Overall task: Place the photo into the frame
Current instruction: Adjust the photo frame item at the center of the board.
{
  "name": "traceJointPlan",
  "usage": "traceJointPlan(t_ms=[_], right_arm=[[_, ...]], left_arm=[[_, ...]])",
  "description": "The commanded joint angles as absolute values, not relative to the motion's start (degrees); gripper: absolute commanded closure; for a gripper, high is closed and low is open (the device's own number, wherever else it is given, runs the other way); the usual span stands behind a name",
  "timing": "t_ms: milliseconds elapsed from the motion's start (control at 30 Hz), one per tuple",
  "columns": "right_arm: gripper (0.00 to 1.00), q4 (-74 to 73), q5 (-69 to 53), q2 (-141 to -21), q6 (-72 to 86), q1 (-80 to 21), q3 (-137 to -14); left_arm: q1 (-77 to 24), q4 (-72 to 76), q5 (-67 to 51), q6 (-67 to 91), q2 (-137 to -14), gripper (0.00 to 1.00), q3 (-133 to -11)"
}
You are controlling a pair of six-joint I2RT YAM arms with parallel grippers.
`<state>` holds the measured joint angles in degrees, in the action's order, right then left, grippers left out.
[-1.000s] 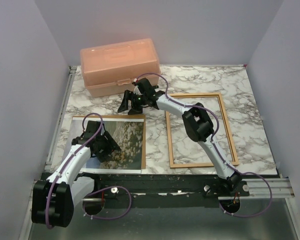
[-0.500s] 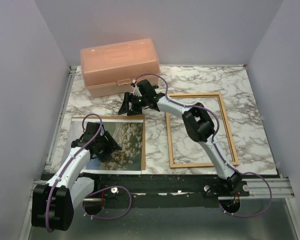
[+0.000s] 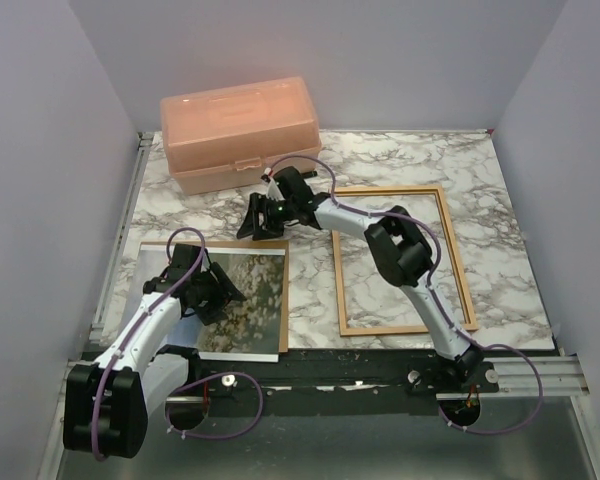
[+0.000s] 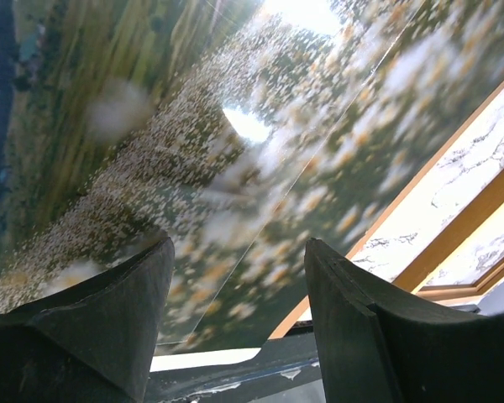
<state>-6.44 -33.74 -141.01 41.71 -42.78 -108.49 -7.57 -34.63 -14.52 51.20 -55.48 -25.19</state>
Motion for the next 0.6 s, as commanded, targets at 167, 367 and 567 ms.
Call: traceJointPlan(t_ms=[167, 367, 567], right_arm=[[0.3, -12.8, -32.4, -136.1, 45.5, -42.8, -95.2], [0.29, -11.7, -30.6, -129.4, 45.5, -40.1, -89.6], [0.28, -14.0, -27.4, -124.8, 43.4, -39.0, -86.7]], left_arm=[[-8.1, -33.7, -14.4, 49.2, -57.9, 0.34, -24.7], [-10.9, -31.2, -15.9, 51.1, -60.4, 0.34, -24.9], [-17.0, -27.6, -16.3, 54.2, -65.4, 0.34, -25.9]])
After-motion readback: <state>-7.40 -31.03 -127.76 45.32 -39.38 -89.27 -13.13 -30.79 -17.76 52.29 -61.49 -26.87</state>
